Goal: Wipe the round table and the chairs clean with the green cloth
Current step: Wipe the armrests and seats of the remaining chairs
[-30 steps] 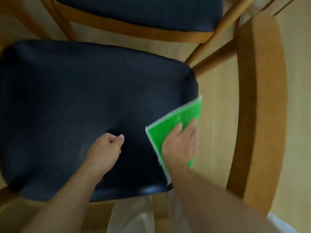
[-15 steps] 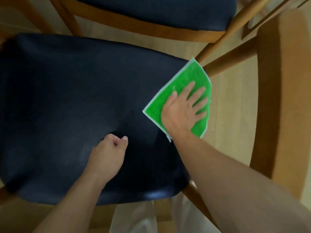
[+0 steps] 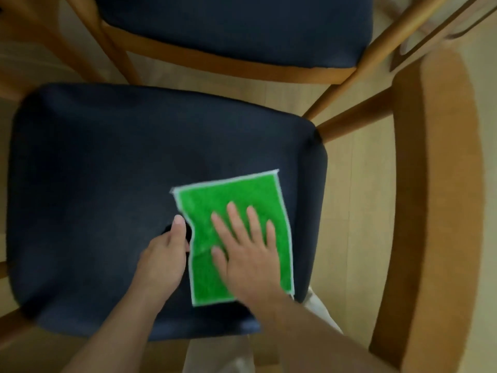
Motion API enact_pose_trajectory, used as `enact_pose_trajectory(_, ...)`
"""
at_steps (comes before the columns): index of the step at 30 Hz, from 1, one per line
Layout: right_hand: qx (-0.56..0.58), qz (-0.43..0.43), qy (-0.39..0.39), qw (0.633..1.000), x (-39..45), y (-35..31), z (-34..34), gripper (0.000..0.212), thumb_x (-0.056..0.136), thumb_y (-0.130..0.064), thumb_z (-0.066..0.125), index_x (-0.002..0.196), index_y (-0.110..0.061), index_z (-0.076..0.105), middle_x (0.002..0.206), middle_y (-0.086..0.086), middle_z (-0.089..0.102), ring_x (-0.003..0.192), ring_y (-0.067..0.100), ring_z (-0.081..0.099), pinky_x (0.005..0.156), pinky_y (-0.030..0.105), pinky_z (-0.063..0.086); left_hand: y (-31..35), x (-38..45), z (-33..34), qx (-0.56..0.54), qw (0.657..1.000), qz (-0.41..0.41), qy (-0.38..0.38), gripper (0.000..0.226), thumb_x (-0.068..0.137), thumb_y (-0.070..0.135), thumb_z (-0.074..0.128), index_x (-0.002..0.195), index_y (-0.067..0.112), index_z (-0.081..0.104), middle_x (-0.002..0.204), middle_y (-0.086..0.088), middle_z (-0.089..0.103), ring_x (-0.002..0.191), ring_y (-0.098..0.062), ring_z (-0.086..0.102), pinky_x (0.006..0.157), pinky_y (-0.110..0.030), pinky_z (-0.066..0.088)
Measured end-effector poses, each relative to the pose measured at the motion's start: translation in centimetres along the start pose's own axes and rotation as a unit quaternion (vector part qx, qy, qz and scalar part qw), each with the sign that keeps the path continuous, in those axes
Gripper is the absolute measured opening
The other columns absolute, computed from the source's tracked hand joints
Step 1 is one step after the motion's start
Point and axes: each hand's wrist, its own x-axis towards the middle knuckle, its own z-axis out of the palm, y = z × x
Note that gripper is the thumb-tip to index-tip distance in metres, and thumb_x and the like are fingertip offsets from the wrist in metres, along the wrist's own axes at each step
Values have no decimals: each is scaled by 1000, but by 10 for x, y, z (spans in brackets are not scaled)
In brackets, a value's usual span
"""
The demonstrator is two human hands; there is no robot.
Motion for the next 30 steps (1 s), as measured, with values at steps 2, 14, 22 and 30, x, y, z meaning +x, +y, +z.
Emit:
enact_pose_trajectory(2,20,93,40,995,51,20,-15,59,97,-55,14,148,-42,-14,158,-9,-20,146,25,-17,113,53,-10,-2,-2,1,-6,1000,-7,-8,69,93,66,15,75,19,62,85,-2,64,87,-22,57,83,-44,46)
enact_pose_trajectory(14,-29,50,20,998,-12,-46,18,66,96,-47,27,154,-17,14,160,19,8,144,46,8,113,66,9,-41,-6,-18,-321,915,-136,203,54,92,51,35,50,20,46,40,6,37,44,-20,30,49,-33,24)
enact_pose_trajectory(22,-139,-469,-83,868,-5,-23,15,65,86,-57,48,146,-32,39,155,0,22,142,28,20,112,59,20,-74,-27,-43,-225,894,-271,278,62,100,50,27,103,0,63,112,-28,61,106,-45,55,93,-49,42)
enact_pose_trajectory(30,-100,-127,29,986,147,-73,-20,63,95,-59,7,151,-37,-11,161,-1,-15,147,33,-10,113,59,-5,-101,-49,-50,-262,875,-316,257,30,94,32,49,87,9,66,91,-18,67,79,-34,63,63,-37,48)
